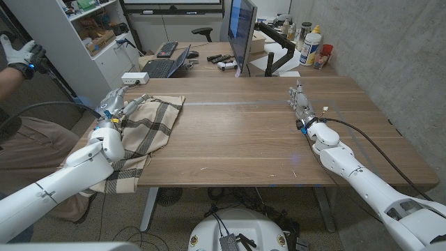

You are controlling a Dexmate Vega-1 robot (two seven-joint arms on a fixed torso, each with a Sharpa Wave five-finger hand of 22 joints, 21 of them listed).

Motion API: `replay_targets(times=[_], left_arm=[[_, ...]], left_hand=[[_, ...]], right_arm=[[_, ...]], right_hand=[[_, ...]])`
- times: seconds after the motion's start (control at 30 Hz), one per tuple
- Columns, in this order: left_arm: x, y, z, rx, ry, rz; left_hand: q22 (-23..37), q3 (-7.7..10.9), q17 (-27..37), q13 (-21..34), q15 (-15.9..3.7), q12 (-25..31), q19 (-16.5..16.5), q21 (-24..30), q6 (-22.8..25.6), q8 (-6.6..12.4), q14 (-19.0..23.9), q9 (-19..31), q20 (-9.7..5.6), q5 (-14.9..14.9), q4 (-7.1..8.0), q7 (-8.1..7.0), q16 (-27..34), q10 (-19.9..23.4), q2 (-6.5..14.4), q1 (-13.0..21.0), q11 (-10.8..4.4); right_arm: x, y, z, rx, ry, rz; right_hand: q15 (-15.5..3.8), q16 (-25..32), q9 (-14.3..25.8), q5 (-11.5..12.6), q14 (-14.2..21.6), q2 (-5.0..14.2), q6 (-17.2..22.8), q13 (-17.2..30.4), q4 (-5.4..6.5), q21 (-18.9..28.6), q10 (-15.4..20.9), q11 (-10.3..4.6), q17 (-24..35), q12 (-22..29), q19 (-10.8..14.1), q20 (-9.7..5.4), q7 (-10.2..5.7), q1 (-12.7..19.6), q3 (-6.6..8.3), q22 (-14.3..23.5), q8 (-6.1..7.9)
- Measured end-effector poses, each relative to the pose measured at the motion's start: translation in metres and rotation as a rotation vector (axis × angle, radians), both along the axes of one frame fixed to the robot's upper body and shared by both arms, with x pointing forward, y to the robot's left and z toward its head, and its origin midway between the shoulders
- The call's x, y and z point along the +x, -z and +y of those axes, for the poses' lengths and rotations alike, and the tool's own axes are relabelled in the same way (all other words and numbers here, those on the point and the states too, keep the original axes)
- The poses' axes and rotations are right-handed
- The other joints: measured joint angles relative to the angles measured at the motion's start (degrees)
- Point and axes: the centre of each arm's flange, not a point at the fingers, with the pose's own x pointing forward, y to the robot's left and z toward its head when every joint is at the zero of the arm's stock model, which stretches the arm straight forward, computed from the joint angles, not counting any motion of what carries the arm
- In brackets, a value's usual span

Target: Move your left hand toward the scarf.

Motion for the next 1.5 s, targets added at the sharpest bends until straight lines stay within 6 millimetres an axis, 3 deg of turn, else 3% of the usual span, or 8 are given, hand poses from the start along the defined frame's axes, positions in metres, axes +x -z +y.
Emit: replay_targets(times=[0.7,0.9,1.13,1.5], left_arm=[[0.011,0.006,0.004,0.025,0.021,0.043],[0.015,0.008,0.004,0.037,0.026,0.052],[0.017,0.008,0.004,0.049,0.035,0.056],[0.023,0.011,0.004,0.068,0.033,0.067]], left_hand=[[0.0,0.0,0.0,0.0,-0.2,0.0,0.0,0.0,0.0,0.0,-0.2,0.0,0.0,0.0,0.01,0.0,0.0,0.0,0.0,0.0,0.0],[0.0,0.0,0.0,0.0,-0.33,0.0,0.0,0.0,-0.01,0.0,-0.33,0.0,0.0,0.0,0.01,0.01,0.0,0.0,0.23,0.23,0.0],[0.0,0.0,0.0,0.0,-0.26,0.0,0.08,0.0,0.19,0.0,-0.71,0.0,-1.96,0.0,0.01,0.2,0.0,0.0,0.23,0.23,0.0],[0.0,0.24,0.0,0.0,-0.54,0.0,0.09,0.0,0.3,0.0,-0.99,0.0,-1.96,0.0,-0.22,0.31,0.0,0.0,0.53,0.53,0.0]], right_arm=[[0.001,-0.001,0.003,-0.016,0.001,0.008],[0.001,-0.003,0.005,-0.03,0.006,0.003],[0.002,-0.005,0.009,-0.059,0.016,-0.005],[0.003,-0.003,0.008,-0.063,0.016,-0.005]], right_hand=[[-0.02,0.0,0.0,0.0,-0.02,0.0,0.01,0.0,0.0,0.0,0.0,0.0,0.0,0.0,-0.21,0.21,0.0,0.0,0.0,0.0,0.0],[-1.46,0.22,0.0,0.0,0.61,0.18,0.01,0.0,0.0,0.0,0.22,-0.22,0.0,0.0,-0.2,-0.43,-0.01,-0.18,0.0,0.0,0.0],[-1.62,0.22,0.0,0.0,-0.03,0.3,0.01,0.0,0.0,0.0,0.21,-0.23,0.0,0.0,-0.2,-0.43,-0.01,-0.3,0.0,0.0,0.0],[-1.13,-0.06,0.0,0.0,-1.14,0.3,0.22,0.0,0.0,0.0,0.01,-0.43,0.0,0.0,-0.51,-0.73,-0.22,-0.3,0.0,0.0,0.0]])
